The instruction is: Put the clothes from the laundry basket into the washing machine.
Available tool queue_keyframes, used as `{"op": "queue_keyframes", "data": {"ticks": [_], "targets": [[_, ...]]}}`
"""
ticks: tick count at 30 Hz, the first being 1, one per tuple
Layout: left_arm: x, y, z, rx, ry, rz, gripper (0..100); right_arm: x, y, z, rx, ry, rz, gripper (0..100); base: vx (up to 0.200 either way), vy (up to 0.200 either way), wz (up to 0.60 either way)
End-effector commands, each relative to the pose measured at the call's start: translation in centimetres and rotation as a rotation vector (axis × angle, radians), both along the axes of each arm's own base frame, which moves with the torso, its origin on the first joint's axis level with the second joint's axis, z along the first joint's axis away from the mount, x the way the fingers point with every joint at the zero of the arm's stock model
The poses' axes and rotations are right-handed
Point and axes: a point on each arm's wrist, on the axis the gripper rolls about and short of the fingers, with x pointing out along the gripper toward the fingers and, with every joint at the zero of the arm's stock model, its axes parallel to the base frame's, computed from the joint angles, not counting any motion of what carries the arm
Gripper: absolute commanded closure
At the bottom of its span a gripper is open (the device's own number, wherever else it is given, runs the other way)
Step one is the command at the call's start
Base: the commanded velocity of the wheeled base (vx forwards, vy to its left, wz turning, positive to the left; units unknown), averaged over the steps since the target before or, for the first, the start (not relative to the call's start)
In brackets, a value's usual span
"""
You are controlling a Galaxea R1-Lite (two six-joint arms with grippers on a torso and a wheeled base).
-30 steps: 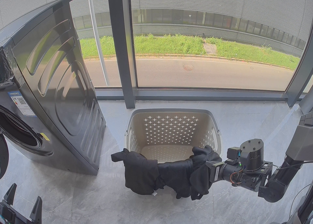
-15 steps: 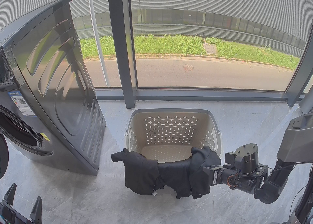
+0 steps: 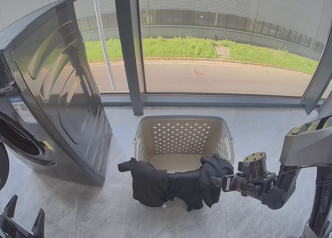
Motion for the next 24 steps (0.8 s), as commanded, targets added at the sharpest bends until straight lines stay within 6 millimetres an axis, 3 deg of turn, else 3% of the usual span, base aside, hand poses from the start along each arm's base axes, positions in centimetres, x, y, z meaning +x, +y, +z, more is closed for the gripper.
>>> {"op": "queue_keyframes", "data": {"ticks": [1,8,9,19,24], "targets": [[0.0,0.0,-0.5,0.0,-0.002,-0.001,0,1.2,-0.2,-1.1,-0.005,0.008,-0.025,0,0.0,0.0,0.0],[0.0,0.0,-0.5,0.0,-0.002,-0.001,0,1.9,0.2,-0.7,-0.003,-0.029,-0.043,0,0.0,0.0,0.0],[0.0,0.0,-0.5,0.0,-0.002,-0.001,0,2.0,0.4,-0.6,-0.001,-0.04,-0.044,100,0.0,0.0,0.0],[0.0,0.0,-0.5,0.0,-0.002,0.001,0,1.6,0.9,-0.6,0.001,-0.04,-0.028,100,0.0,0.0,0.0],[0.0,0.0,-0.5,0.0,-0.002,0.001,0,0.5,1.2,0.2,0.006,-0.045,-0.003,100,0.0,0.0,0.0]]}}
